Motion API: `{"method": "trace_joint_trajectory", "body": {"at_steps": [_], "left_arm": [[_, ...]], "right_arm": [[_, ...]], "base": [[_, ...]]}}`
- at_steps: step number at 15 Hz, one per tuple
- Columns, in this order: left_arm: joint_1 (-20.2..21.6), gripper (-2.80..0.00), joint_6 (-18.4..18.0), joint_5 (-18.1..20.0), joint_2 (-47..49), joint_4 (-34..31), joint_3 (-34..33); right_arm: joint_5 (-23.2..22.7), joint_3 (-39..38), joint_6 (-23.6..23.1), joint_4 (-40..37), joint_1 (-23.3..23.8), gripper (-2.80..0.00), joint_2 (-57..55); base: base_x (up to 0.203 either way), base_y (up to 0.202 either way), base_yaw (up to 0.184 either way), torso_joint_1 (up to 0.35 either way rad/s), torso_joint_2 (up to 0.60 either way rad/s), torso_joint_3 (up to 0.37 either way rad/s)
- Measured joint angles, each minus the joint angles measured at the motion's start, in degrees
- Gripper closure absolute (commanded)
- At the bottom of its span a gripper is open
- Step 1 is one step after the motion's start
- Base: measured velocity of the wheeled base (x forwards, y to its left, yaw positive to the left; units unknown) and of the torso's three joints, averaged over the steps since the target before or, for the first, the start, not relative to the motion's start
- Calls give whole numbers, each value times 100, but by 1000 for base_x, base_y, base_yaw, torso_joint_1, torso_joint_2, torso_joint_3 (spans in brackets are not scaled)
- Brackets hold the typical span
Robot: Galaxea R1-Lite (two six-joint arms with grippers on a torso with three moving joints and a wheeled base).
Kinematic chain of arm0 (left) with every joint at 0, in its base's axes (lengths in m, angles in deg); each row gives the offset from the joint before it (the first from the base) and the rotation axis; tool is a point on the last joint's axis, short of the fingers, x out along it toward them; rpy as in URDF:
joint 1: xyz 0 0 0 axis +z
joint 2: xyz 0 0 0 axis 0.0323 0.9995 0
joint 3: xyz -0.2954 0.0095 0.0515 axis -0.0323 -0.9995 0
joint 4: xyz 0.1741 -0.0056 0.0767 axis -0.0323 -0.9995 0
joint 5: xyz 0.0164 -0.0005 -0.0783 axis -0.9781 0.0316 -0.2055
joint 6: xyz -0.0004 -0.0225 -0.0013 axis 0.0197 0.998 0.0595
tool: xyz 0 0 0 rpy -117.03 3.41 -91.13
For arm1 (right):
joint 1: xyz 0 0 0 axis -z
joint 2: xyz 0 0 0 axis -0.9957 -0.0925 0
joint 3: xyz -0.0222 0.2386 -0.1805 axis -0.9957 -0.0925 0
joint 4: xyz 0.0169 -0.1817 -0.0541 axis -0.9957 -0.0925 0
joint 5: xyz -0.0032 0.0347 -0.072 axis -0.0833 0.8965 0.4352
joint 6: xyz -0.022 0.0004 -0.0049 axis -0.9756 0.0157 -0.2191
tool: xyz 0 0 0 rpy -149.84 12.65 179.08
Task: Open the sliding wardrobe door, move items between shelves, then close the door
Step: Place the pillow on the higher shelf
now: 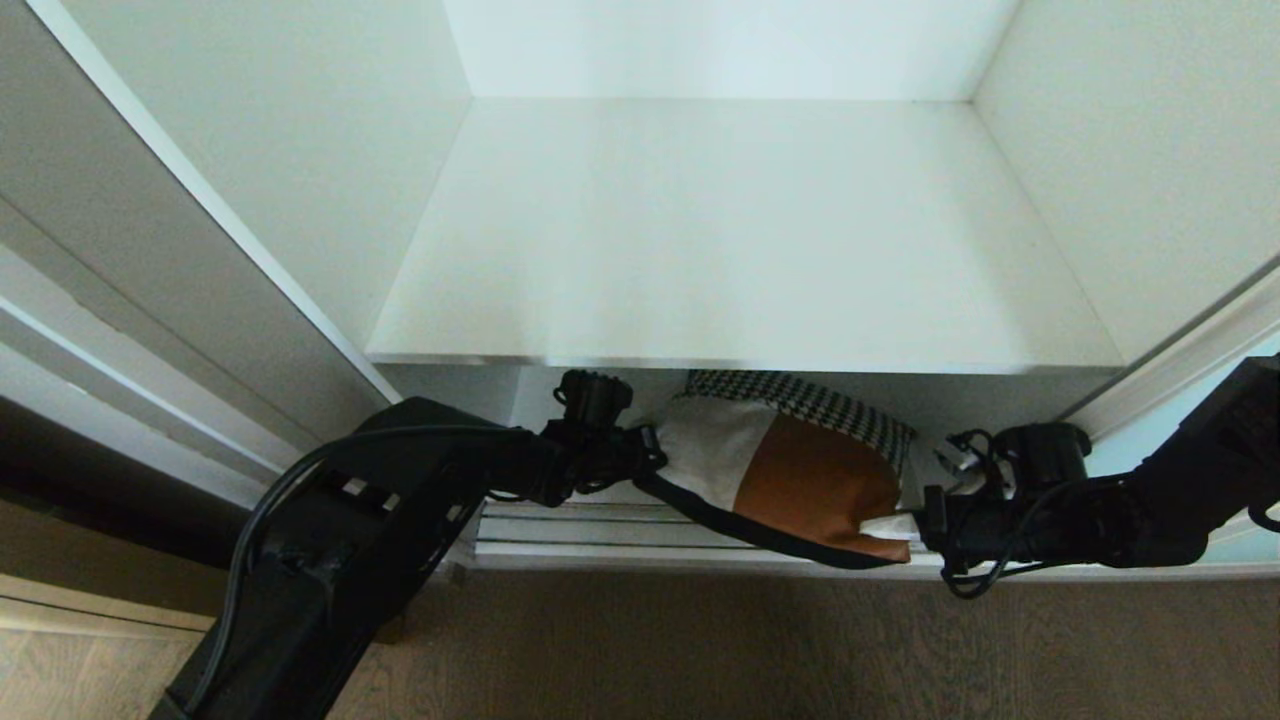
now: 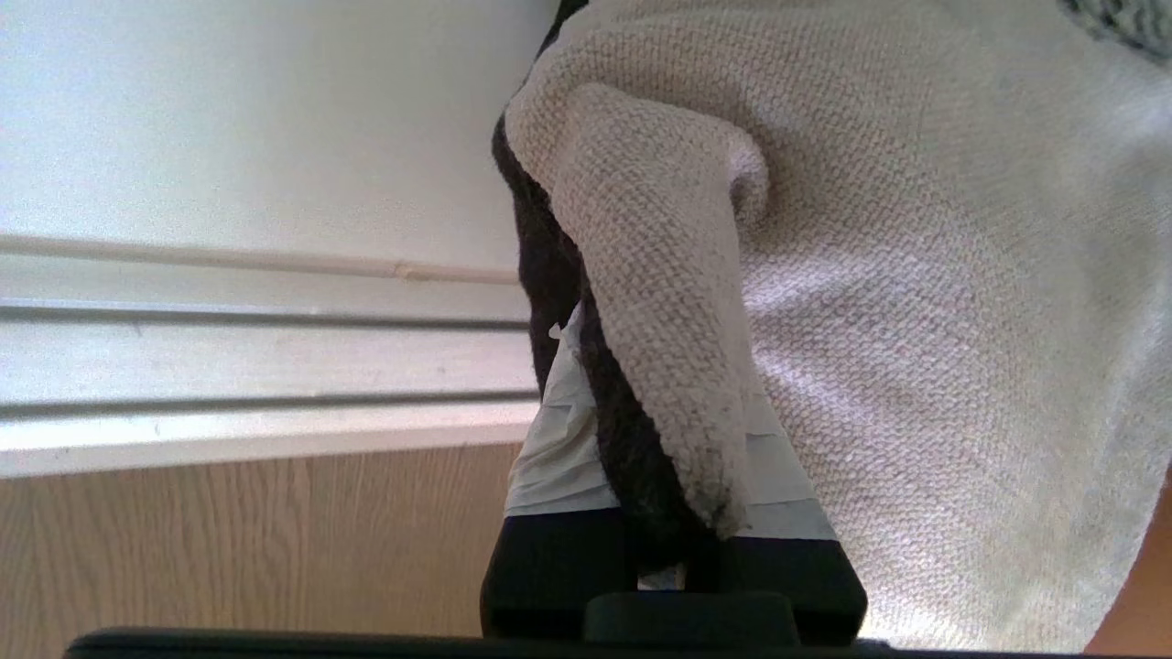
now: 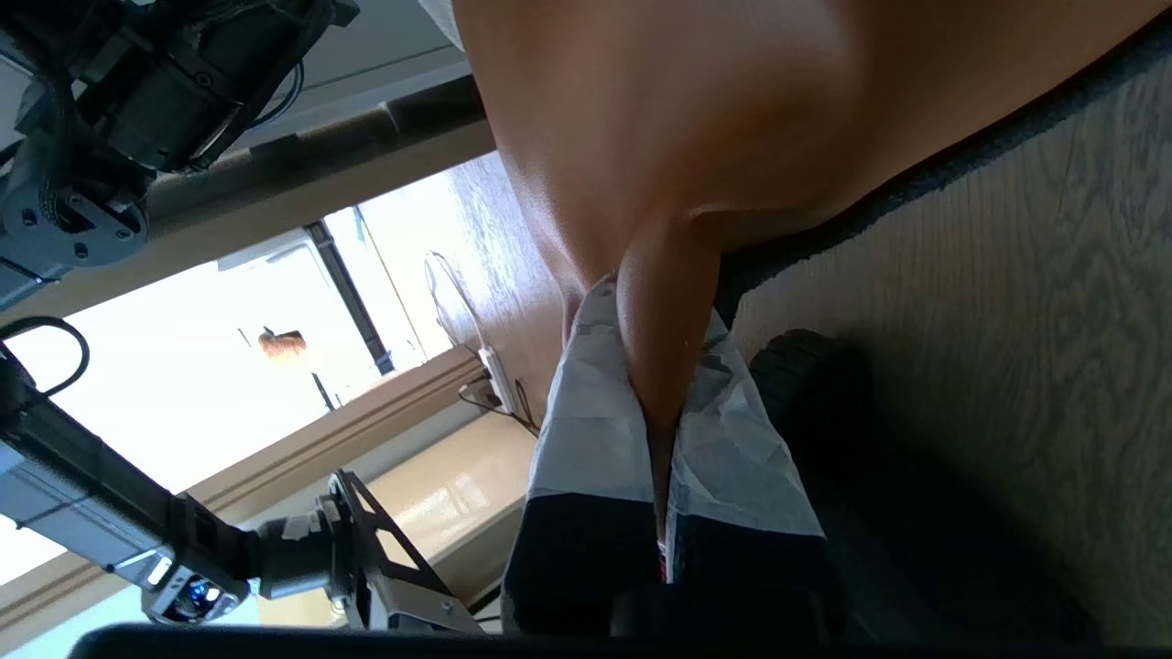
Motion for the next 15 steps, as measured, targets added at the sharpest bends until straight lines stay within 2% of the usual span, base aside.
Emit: {"method": "trace_joint_trajectory", "body": {"at_steps": [2,7,10,15], "left_arm": [[0,0,-7,97,-127,37,-299],[0,0,4,781,-1101,659,-1732],[-35,0,-47,872,-1681,819,-2485],[-255,0,-82,858,-2449,1008,-3442]], "right_arm": [[20,-83,-53,-20,0,0,85],[225,-263,-75,-21,30,0,495],[271,-553,-69,-23,125,0,721],[411,-904,-69,-19,-157,0,1114]], "base": [[0,0,0,0,0,0],[0,0,0,0,0,0],[0,0,0,0,0,0],[0,0,0,0,0,0]]}}
